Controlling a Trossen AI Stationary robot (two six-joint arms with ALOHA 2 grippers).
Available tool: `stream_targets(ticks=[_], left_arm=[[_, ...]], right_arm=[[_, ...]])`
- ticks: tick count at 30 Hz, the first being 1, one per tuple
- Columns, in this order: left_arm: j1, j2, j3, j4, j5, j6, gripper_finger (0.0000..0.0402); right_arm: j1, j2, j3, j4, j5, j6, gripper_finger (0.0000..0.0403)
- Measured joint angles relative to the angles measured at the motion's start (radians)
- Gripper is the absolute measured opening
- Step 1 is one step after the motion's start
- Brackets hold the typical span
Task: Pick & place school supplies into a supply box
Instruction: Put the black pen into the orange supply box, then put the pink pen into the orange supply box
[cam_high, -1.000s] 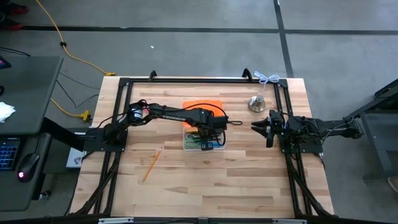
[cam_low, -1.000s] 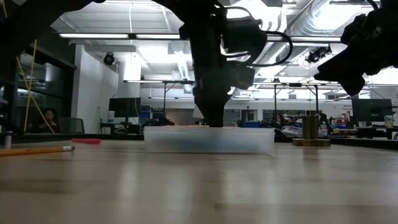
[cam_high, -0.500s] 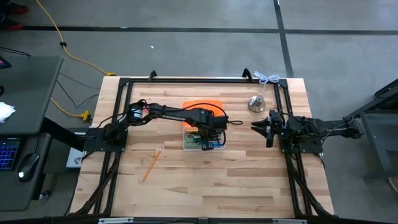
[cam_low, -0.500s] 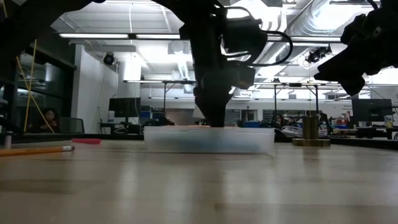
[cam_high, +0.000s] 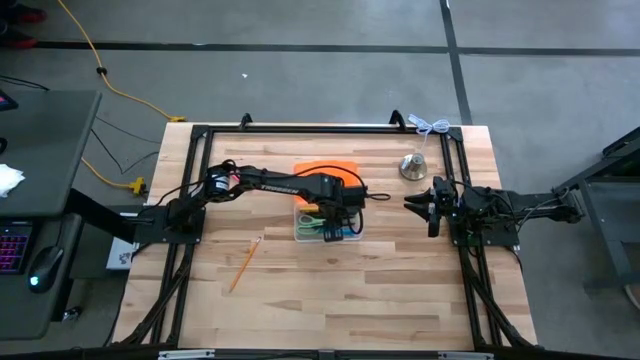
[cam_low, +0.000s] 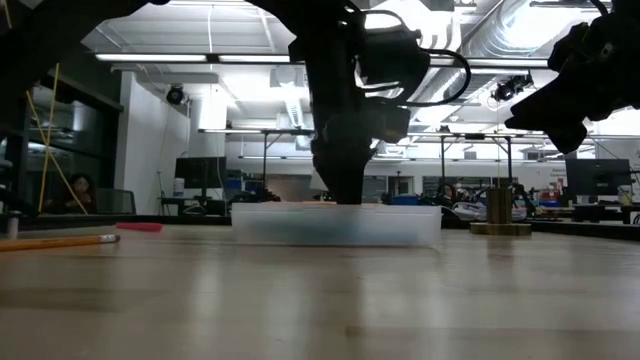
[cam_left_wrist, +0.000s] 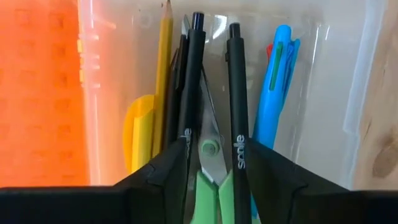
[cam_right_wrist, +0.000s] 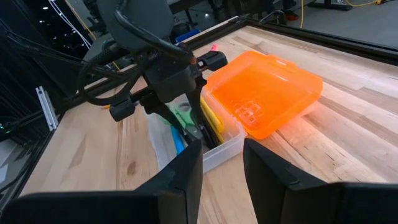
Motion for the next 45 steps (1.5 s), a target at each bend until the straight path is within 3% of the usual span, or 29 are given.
stream_targets(ticks=[19,33,45], left_arm=[[0.073,-0.007,0.242,-0.358,-0.037,-0.006,0.0188],[0.095,-0.163,0.25,-0.462,-0.127,-0.07,0.0189],[0.092,-0.29,0.25,-0.604,-0.134,-0.198,0.0189]], right_arm=[[0.0,0.0,0.0,0.0,0.0,0.0,0.0094],[0.0,0.0,0.0,-0.001,0.005,-0.011,0.0094],[0.0,0.0,0.0,-0.001,0.005,-0.012,0.0094]])
